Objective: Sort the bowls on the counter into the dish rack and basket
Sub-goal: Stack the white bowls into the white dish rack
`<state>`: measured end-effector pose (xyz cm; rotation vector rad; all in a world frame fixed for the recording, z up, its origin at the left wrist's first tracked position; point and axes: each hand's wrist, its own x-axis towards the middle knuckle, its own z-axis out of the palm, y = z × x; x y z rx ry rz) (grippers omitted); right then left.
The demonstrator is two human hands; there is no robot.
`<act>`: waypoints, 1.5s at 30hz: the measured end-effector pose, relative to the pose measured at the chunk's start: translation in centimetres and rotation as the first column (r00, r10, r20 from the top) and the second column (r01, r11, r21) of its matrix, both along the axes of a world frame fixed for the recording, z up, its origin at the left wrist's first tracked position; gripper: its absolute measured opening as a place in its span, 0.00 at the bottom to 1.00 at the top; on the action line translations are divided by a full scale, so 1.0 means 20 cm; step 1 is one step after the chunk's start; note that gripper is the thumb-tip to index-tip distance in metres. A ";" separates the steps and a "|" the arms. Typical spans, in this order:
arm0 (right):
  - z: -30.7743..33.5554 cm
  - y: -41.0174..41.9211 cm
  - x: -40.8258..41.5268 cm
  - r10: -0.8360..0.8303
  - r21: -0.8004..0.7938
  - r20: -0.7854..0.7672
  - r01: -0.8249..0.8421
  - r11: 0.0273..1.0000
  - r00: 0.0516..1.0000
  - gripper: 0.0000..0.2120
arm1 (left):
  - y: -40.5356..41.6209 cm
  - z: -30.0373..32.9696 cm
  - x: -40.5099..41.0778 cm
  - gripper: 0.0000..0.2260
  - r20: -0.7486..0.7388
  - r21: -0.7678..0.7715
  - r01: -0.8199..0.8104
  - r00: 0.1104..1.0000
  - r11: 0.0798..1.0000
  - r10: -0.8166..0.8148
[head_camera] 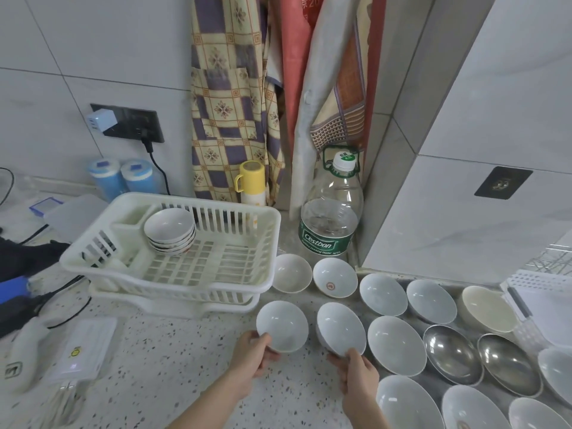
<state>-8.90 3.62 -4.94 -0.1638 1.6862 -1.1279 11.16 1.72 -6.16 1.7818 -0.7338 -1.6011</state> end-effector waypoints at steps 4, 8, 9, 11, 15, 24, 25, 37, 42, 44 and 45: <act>0.06 0.02 0.06 -0.033 -0.047 0.013 0.033 0.998 0.999 0.08 | 0.07 0.05 0.07 0.10 0.047 -0.005 0.078 0.996 0.997 -0.078; 0.17 0.01 0.14 -0.086 -0.136 0.035 0.090 0.987 0.996 0.05 | 0.09 0.15 0.16 0.11 0.016 -0.027 0.169 0.986 0.985 -0.168; 0.21 -0.01 0.15 -0.098 -0.168 0.030 0.102 0.981 0.995 0.06 | 0.09 0.18 0.19 0.12 0.006 -0.046 0.187 0.982 0.981 -0.186; 0.28 -0.04 0.19 -0.118 -0.233 0.016 0.118 0.965 0.993 0.09 | 0.08 0.26 0.24 0.15 -0.023 -0.095 0.214 0.976 0.972 -0.217; 0.43 -0.13 0.28 -0.108 -0.324 -0.019 0.096 0.941 0.994 0.09 | 0.04 0.43 0.39 0.15 -0.058 -0.189 0.240 0.965 0.952 -0.255; 0.59 -0.41 0.63 0.031 -0.429 -0.183 -0.108 0.897 0.983 0.07 | -0.12 0.66 0.86 0.13 -0.004 -0.342 0.098 0.994 0.935 -0.106; 0.59 -0.44 0.68 0.047 -0.437 -0.218 -0.140 0.888 0.975 0.07 | -0.14 0.66 0.91 0.11 0.010 -0.341 0.091 0.996 0.936 -0.093; 0.45 -0.82 1.15 0.383 -0.171 -0.412 -0.483 0.859 0.827 0.10 | -0.36 0.61 1.33 0.07 0.012 -0.418 -0.213 0.971 0.883 0.241; 0.35 -0.89 1.24 0.463 -0.020 -0.385 -0.509 0.860 0.798 0.13 | -0.50 0.61 1.36 0.08 0.000 -0.431 -0.238 0.965 0.870 0.264; 0.32 -0.92 1.25 0.479 0.025 -0.384 -0.510 0.860 0.789 0.15 | -0.55 0.61 1.35 0.09 -0.022 -0.435 -0.245 0.965 0.866 0.262; 0.30 -0.94 1.25 0.482 0.046 -0.384 -0.506 0.861 0.787 0.16 | -0.57 0.60 1.35 0.08 -0.034 -0.435 -0.249 0.965 0.865 0.261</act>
